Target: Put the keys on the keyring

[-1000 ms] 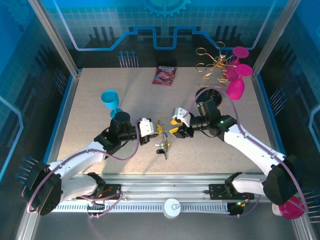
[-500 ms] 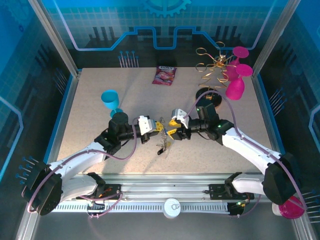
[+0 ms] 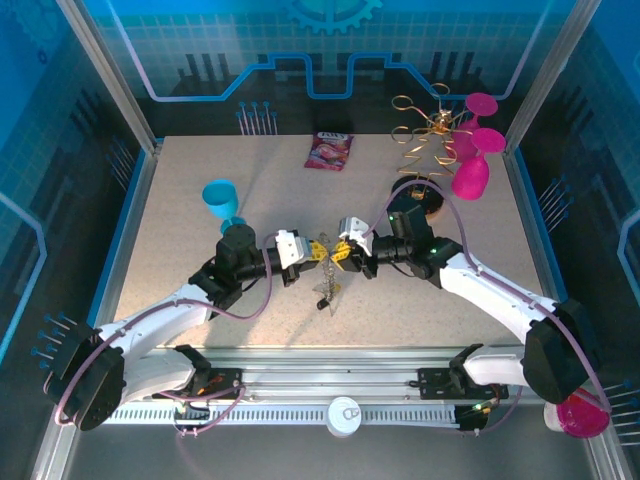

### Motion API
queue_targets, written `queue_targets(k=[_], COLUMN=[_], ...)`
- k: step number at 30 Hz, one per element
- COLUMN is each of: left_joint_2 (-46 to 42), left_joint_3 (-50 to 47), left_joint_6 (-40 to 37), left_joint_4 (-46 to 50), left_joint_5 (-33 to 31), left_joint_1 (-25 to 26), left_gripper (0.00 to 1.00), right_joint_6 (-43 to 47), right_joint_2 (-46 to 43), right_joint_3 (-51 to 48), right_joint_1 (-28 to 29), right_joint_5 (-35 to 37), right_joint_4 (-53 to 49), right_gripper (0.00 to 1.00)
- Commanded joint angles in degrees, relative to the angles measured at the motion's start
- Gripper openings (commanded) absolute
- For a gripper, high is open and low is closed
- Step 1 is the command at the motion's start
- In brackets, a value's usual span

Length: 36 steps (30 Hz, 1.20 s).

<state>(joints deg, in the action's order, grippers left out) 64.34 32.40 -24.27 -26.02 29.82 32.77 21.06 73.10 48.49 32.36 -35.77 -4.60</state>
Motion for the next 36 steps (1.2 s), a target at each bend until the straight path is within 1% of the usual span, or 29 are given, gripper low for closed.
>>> queue_targets(k=[1,3,7,10,13,20,24,26,27,28,29,31,34,36], left_joint_2=[-0.2,-0.2,0.0,0.2,0.2,0.5,1.4,1.5,1.5,1.6,1.7,2.0,2.5,2.9], left_joint_3=[-0.4,-0.6,-0.8,-1.2,-2.0,-2.2,-2.4,-2.8,-3.1,-3.3,-3.4,-3.6,-3.6,-3.5], left_joint_6=[0.6,0.6,0.6,0.9,1.8,2.9,2.9,2.6,2.5,2.6,2.6,3.1,3.7,4.1], left_joint_4=[-3.0,-2.9,-3.8,-5.7,-9.4,-13.1,-14.7,-15.2,-15.5,-15.6,-15.6,-16.1,-16.4,-16.8], left_joint_5=[2.5,2.6,3.8,5.8,7.3,9.4,8.2,7.1,6.8,6.7,6.7,7.0,7.9,8.5], left_joint_1=[-0.3,-0.3,-0.5,-0.5,-0.5,-0.6,-0.6,-0.5,-0.5,-0.5,-0.6,-0.6,-0.7,-0.8], left_gripper=[0.00,0.00,0.00,0.00,0.00,0.00,0.00,0.00,0.00,0.00,0.00,0.00,0.00,0.00], right_joint_6=[1.6,3.9,11.2,14.5,16.0,16.2,15.4,13.7,12.3,10.8,9.6,7.1,6.1,6.6], right_joint_2=[-1.2,-2.3,-2.5,0.2,3.6,9.1,9.0,7.3,6.1,4.6,3.2,0.4,-2.9,-4.3], right_joint_3=[1.6,3.1,7.2,11.6,14.8,17.7,17.6,16.2,15.1,13.8,12.7,10.1,7.7,6.3], right_joint_1=[0.5,0.2,-0.1,0.3,1.8,5.1,5.3,4.2,3.3,2.2,1.4,-0.5,-2.0,-2.0], right_joint_5=[2.0,3.8,8.1,8.6,7.9,5.7,5.0,4.3,3.7,3.1,2.5,1.0,-0.9,-1.5], right_joint_4=[-0.2,-3.8,-15.3,-23.2,-28.1,-30.6,-29.5,-27.3,-25.6,-23.6,-21.9,-18.4,-15.6,-14.1], right_gripper=[0.03,0.00,0.00,0.00,0.00,0.00,0.00,0.00,0.04,0.14,0.22,0.31,0.35,0.35])
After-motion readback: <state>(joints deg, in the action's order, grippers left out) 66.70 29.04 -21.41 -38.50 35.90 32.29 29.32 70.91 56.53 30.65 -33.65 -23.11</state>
